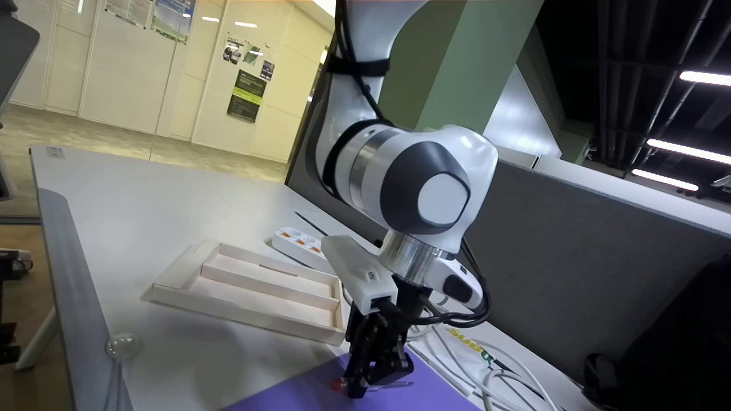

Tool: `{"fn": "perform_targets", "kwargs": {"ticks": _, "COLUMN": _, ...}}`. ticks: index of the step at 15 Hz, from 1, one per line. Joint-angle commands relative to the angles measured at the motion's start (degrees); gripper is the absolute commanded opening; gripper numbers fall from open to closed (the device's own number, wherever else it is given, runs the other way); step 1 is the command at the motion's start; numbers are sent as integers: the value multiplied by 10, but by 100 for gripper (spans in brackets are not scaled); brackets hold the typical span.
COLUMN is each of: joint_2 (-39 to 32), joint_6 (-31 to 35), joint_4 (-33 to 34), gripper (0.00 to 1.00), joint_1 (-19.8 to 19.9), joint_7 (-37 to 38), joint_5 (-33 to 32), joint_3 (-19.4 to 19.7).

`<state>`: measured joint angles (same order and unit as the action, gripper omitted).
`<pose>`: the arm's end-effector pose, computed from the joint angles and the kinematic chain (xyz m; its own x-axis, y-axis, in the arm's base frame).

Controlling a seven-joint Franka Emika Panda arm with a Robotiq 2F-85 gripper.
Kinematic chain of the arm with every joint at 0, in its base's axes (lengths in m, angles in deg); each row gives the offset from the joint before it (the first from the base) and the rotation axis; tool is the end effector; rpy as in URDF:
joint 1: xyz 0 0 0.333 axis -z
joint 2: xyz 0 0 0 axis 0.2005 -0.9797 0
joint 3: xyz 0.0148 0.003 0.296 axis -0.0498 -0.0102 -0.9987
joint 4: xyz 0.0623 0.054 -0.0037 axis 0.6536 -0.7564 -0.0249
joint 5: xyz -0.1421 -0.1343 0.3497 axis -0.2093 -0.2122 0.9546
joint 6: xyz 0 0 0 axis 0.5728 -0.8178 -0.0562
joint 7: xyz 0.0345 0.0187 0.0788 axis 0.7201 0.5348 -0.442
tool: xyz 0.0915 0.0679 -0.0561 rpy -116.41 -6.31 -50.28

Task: Pick the marker and put it in the box

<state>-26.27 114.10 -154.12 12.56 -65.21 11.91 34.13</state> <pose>0.4860 -0.0595 0.0691 0.9057 -0.4222 -0.0388 -0.4217 -0.9065 0.0221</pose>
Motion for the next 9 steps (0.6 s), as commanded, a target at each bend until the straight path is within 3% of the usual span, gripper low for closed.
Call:
{"fn": "perform_targets", "kwargs": {"ticks": 1, "joint_2": 31, "joint_6": -20, "joint_4": -7, "gripper": 1, "joint_1": 3, "joint_7": -14, "joint_5": 11, "joint_3": -9}}
{"fn": "perform_targets", "kwargs": {"ticks": 9, "joint_2": 101, "joint_6": -27, "joint_4": -9, "gripper": 5, "joint_1": -45, "joint_7": 14, "joint_5": -2, "joint_3": -22}}
